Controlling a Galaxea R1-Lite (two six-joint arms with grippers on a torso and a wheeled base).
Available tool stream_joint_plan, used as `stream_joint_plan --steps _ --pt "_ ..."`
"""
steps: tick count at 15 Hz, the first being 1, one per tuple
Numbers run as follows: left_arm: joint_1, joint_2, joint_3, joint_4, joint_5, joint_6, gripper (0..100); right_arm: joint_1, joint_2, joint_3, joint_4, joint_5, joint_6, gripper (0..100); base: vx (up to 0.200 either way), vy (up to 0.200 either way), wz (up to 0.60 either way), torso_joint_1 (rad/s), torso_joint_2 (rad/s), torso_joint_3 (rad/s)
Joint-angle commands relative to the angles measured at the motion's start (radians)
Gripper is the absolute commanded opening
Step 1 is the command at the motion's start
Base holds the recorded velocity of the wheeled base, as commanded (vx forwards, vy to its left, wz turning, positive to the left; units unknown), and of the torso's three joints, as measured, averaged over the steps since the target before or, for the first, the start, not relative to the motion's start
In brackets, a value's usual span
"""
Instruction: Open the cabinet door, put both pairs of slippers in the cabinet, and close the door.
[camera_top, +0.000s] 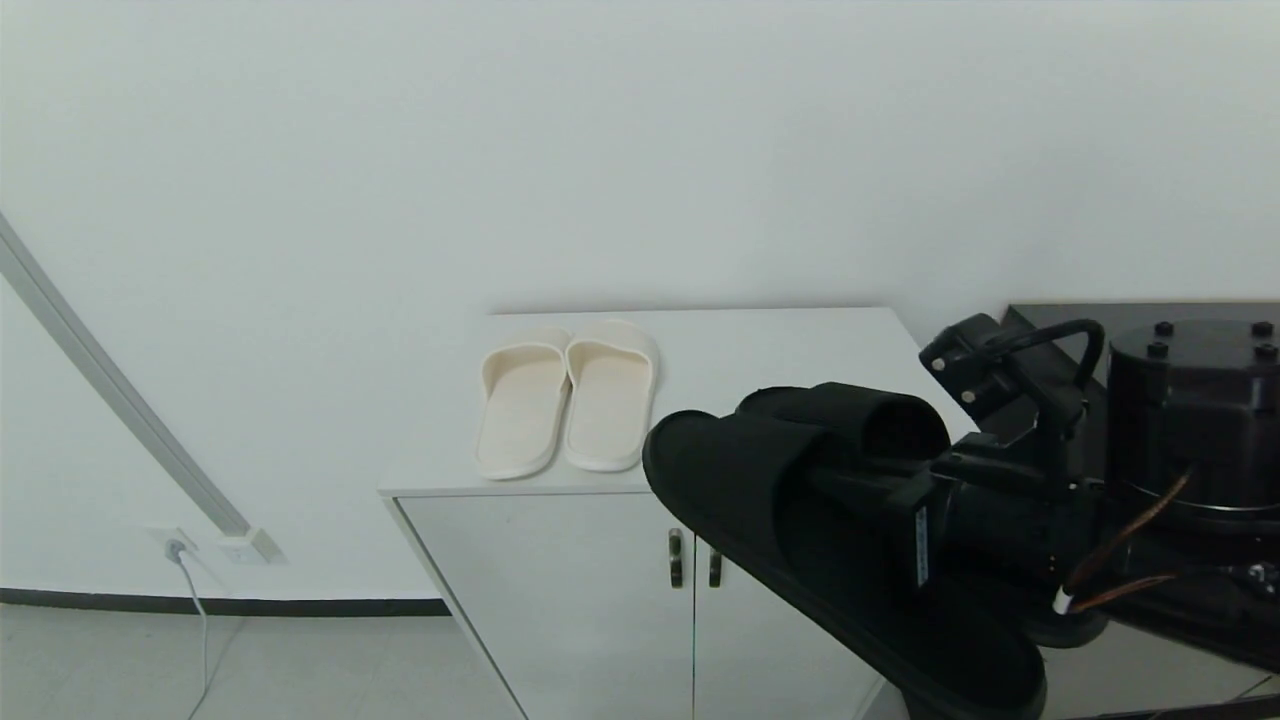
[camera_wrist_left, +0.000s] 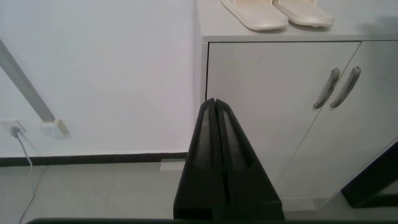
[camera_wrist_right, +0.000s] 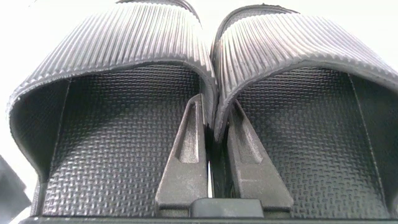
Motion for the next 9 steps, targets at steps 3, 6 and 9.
stream_joint_plan --steps 3,6,9 --pt "0.0 0.002 0.0 -0.001 0.0 0.0 0 0.002 -0.039 0.039 -0.002 0.015 0.0 0 0.0 0.0 0.0 0.0 0.0 0.0" --pt "0.0 0.002 0.0 -0.001 0.0 -0.002 0 0.002 -0.037 0.049 -0.001 0.015 -0.001 0 -0.2 0.0 0.0 0.006 0.0 -0.001" --pt "0.0 0.002 0.0 -0.001 0.0 -0.002 0 0.008 -0.036 0.051 -0.002 0.013 -0.001 0 -0.2 0.0 0.0 -0.004 0.0 -0.002"
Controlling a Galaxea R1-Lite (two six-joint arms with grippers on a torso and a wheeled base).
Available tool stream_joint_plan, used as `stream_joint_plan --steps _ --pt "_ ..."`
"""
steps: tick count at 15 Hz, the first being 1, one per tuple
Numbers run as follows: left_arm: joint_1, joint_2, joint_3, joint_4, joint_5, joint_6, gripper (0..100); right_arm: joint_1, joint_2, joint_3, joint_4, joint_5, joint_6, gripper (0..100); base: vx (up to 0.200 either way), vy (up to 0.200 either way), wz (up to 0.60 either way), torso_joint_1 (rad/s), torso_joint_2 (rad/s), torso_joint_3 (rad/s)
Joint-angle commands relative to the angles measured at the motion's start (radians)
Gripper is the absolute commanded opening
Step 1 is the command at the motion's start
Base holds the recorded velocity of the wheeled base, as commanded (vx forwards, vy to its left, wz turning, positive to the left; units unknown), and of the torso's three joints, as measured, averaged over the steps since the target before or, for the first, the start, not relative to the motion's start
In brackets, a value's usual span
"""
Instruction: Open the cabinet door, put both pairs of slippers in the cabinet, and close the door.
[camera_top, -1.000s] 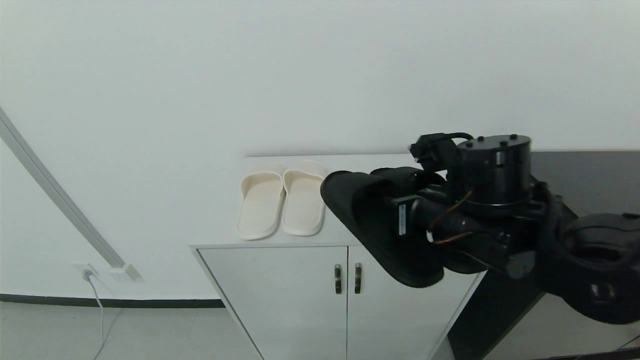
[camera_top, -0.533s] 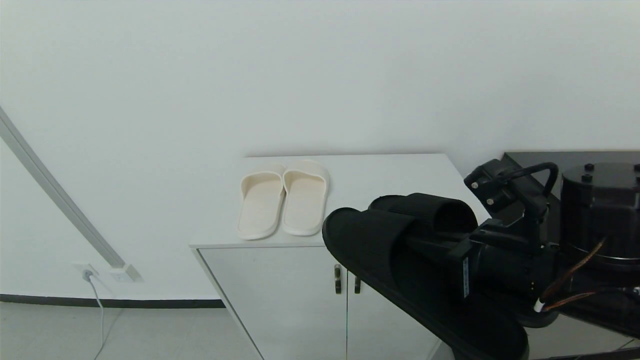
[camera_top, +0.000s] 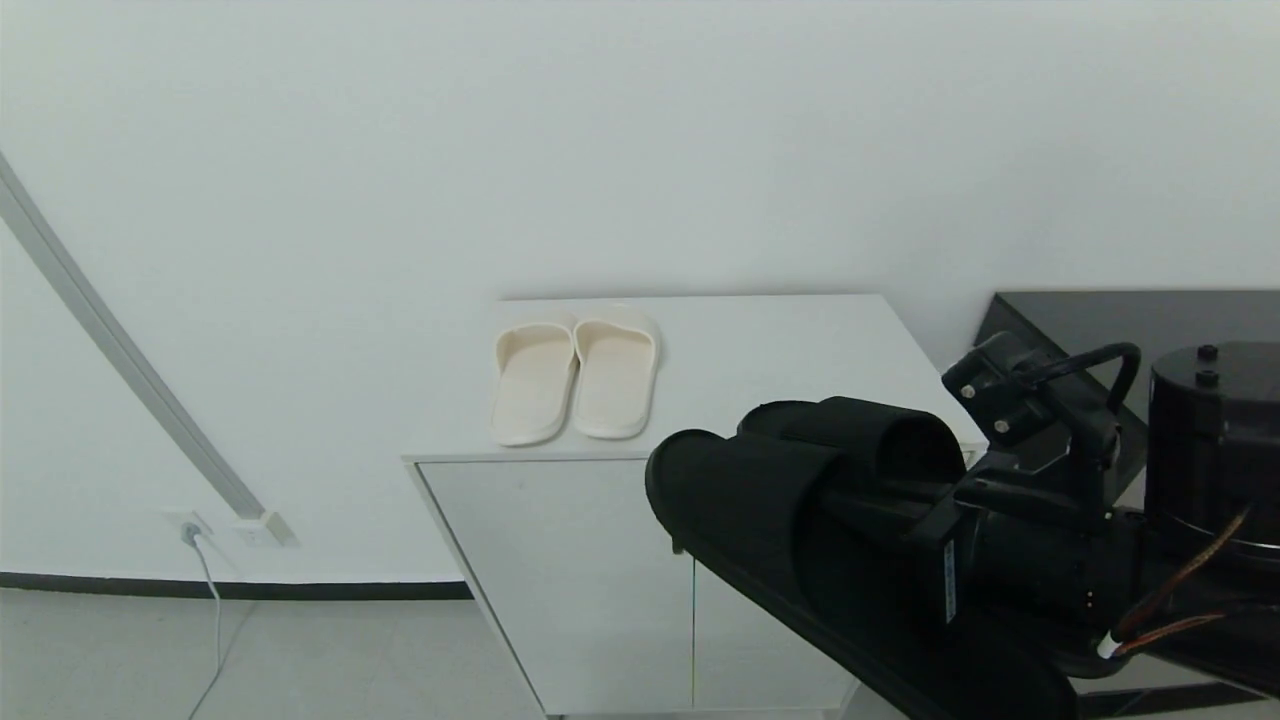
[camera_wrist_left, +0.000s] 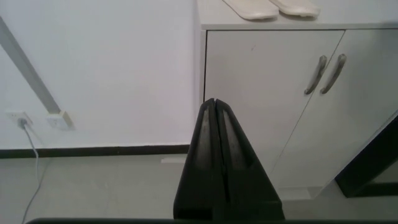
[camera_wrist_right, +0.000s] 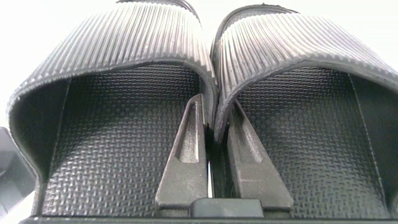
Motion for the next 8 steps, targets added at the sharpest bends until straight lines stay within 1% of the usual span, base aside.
stream_joint_plan --steps 1,8 --pt "0.0 0.002 0.0 0.001 0.0 -0.001 0 0.0 0.004 0.004 -0.001 -0.001 -0.001 0 0.0 0.0 0.0 0.0 0.0 0.0" --pt "0.0 0.002 0.0 0.0 0.0 -0.001 0 -0.003 0.007 0.028 -0.004 0.002 -0.035 0 0.0 0.0 0.0 0.0 0.0 0.0"
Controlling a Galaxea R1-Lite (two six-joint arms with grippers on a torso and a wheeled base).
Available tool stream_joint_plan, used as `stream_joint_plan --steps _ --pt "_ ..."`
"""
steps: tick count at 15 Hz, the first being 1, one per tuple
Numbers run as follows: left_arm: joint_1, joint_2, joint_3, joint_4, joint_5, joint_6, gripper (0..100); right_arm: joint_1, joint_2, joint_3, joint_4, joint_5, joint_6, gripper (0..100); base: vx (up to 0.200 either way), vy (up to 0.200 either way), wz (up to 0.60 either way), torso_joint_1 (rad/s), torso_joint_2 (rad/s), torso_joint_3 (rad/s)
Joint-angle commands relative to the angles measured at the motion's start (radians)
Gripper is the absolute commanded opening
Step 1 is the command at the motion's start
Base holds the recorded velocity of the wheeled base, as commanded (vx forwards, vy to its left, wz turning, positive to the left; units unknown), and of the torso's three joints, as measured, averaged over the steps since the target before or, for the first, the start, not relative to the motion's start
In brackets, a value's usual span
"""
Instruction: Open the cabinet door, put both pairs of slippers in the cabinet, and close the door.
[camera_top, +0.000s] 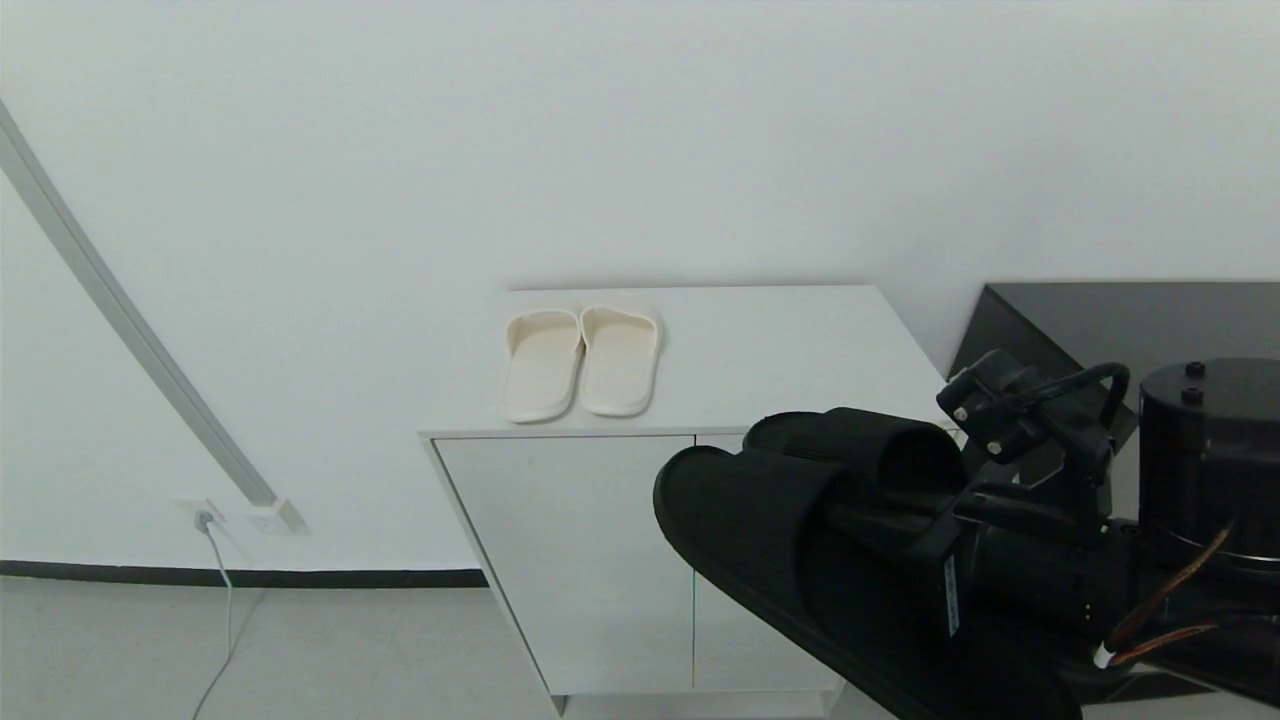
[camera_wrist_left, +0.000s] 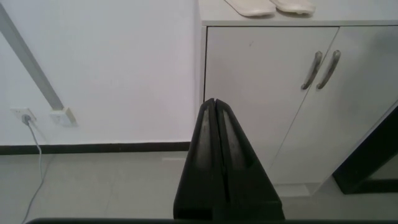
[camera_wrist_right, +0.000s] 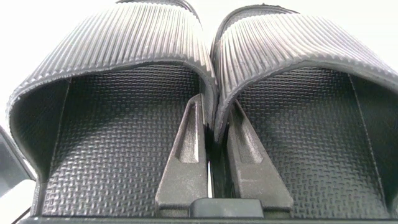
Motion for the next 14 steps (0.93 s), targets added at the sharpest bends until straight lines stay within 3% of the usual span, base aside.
stream_joint_plan --steps 1,8,14 --pt "0.0 0.002 0.0 0.0 0.0 -0.001 0 0.0 0.005 0.004 -0.001 0.0 -0.001 0 0.0 0.0 0.0 0.0 0.0 0.0" --pt "0.0 0.002 0.0 0.0 0.001 0.001 0 0.002 0.006 0.008 -0.005 0.003 -0.001 0 0.0 0.0 0.0 -0.016 0.03 0.018" --pt "0.0 0.002 0.0 0.001 -0.002 0.001 0 0.002 0.003 0.019 -0.005 0.002 -0.003 0 0.0 0.0 0.0 -0.216 0.51 0.29"
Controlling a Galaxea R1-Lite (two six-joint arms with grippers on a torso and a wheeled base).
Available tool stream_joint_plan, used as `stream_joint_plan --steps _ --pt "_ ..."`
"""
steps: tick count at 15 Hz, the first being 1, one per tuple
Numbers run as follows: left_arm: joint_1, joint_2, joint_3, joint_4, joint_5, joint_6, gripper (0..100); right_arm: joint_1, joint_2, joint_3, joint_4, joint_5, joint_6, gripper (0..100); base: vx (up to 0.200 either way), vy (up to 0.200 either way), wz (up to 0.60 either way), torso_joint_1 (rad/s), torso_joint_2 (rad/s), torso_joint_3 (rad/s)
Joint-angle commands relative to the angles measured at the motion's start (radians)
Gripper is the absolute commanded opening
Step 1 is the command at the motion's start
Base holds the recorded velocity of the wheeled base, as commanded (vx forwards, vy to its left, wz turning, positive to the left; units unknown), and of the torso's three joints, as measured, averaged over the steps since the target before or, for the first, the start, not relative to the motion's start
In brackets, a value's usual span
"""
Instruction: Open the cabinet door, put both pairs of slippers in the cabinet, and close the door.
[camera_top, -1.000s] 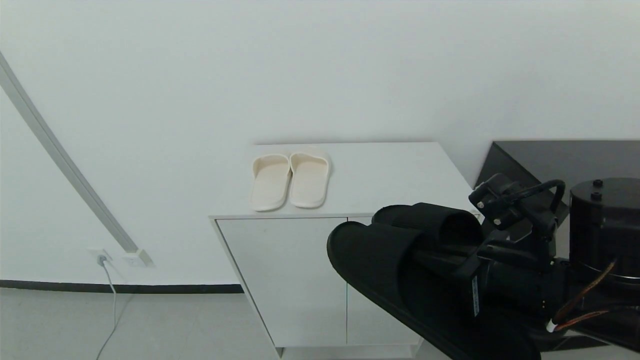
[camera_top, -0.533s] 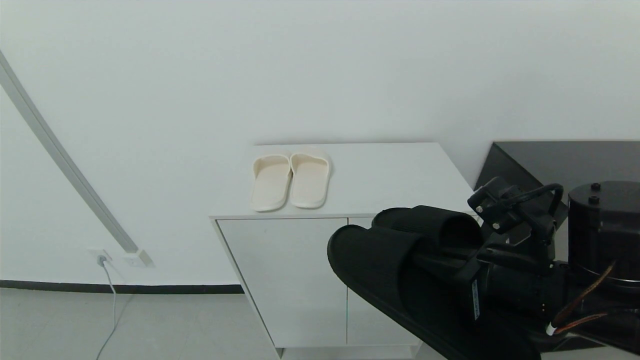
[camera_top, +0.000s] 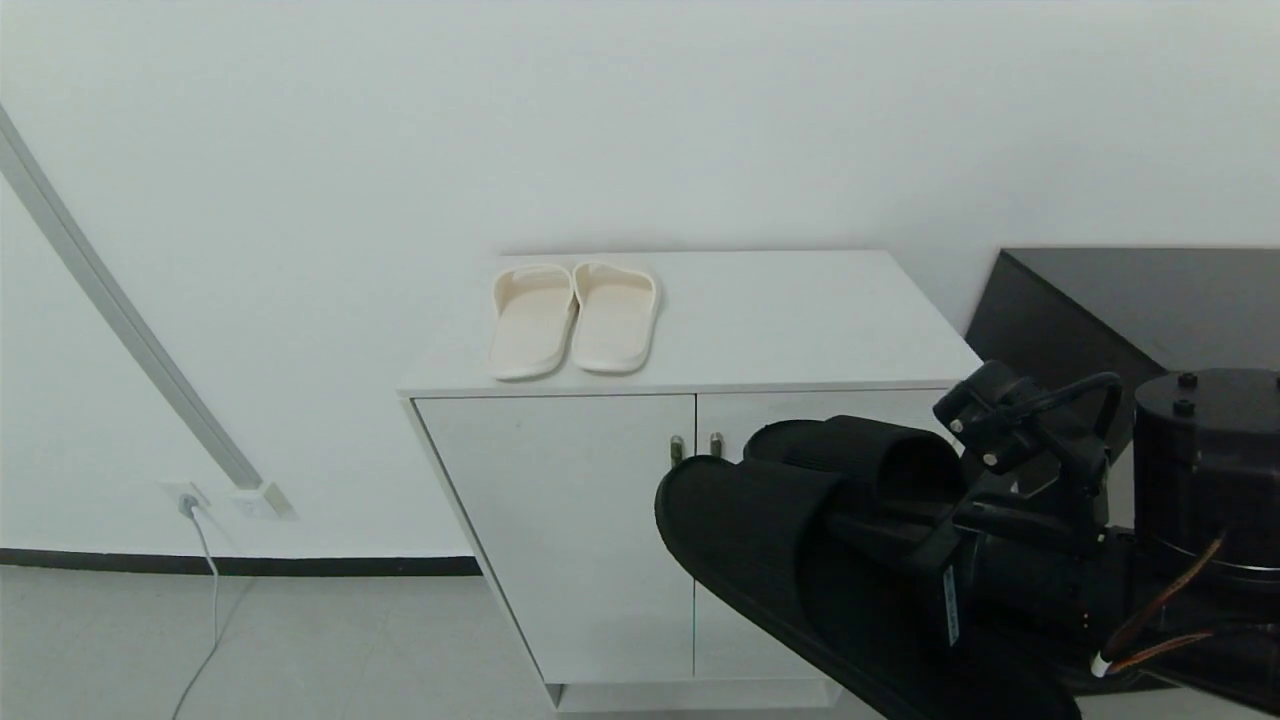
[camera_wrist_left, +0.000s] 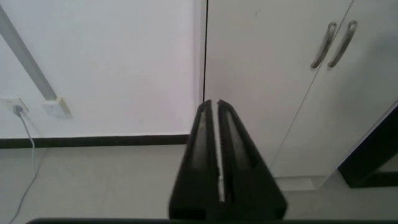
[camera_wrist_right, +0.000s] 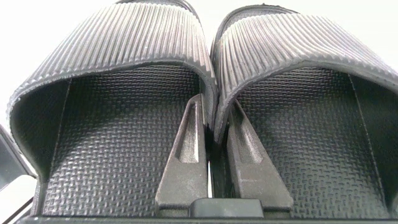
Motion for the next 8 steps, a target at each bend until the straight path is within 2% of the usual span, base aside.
stream_joint_plan --steps 1,8 --pt "0.0 0.002 0.0 -0.002 0.002 -0.003 100 0.0 0.001 0.006 -0.001 0.0 0.0 0 0.0 0.0 0.0 -0.232 0.55 0.33" --pt "0.0 0.002 0.002 -0.002 0.016 -0.003 100 0.013 0.051 0.055 -0.081 0.023 -0.003 0 0.0 0.0 0.0 -0.202 0.52 0.315"
